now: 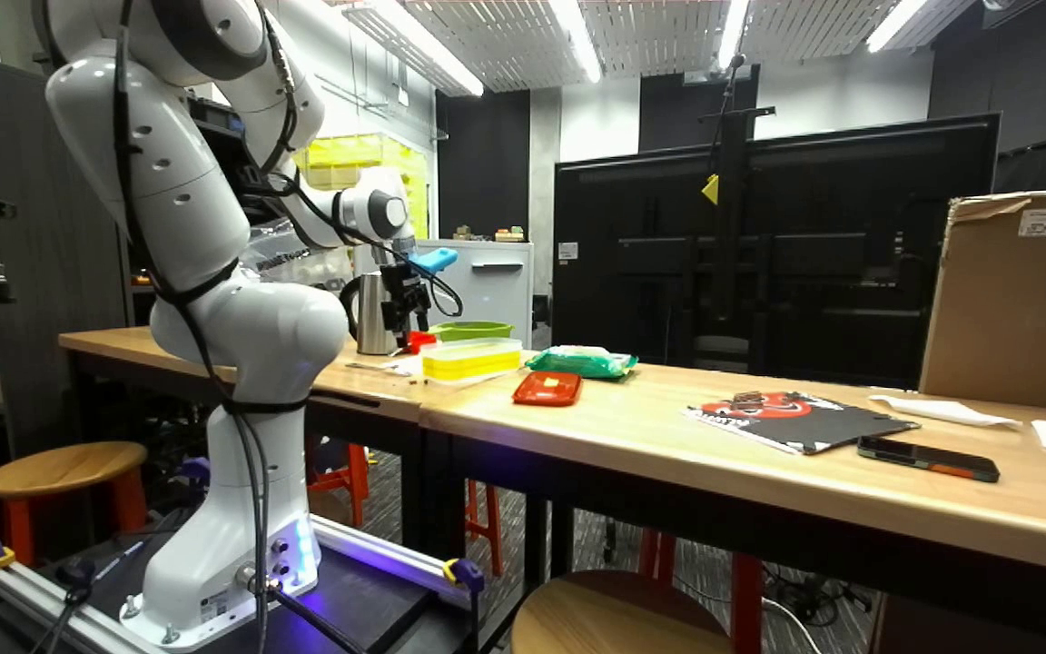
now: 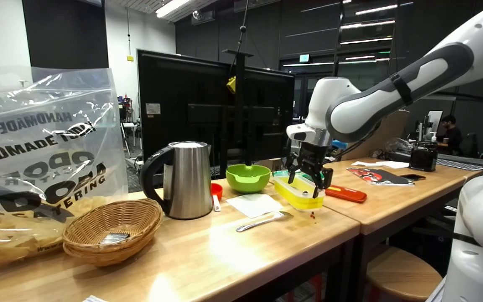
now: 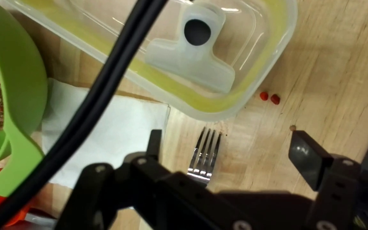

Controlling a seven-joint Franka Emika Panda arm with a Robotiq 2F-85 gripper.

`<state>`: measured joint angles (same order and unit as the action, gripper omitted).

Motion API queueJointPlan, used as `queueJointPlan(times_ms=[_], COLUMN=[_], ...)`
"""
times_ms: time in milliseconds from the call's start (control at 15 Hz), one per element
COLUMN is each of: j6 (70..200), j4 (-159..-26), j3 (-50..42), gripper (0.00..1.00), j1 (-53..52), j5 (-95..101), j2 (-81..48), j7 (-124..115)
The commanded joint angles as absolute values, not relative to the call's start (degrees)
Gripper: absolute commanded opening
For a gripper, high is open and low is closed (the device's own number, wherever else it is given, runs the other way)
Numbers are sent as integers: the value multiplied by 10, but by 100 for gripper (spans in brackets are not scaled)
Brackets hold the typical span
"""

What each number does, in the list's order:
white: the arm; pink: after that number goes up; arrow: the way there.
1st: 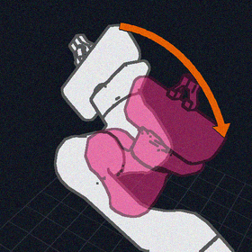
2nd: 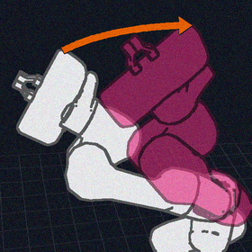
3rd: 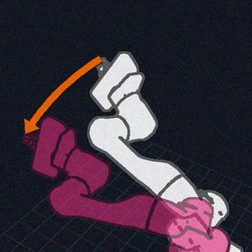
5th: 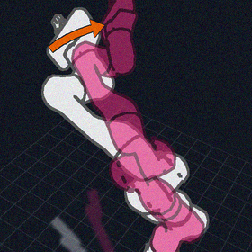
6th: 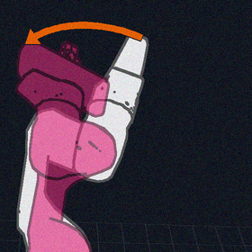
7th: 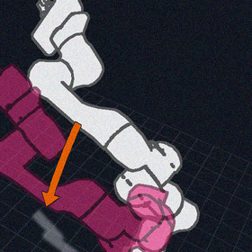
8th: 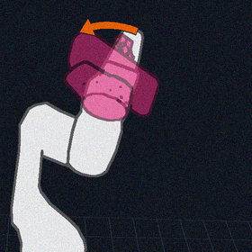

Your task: Put the fork in a vertical line

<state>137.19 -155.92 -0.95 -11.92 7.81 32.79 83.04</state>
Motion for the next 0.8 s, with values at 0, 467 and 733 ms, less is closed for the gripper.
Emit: queueJointPlan(times_ms=[0, 467, 733], j6=[1392, 1425, 1481], j4=[-1570, -1559, -1516], j3=[-11, 20, 51], gripper=[100, 100, 100], j1=[-137, -162, -171], j5=[55, 40, 43], j2=[312, 245, 168], j7=[814, 756, 684])
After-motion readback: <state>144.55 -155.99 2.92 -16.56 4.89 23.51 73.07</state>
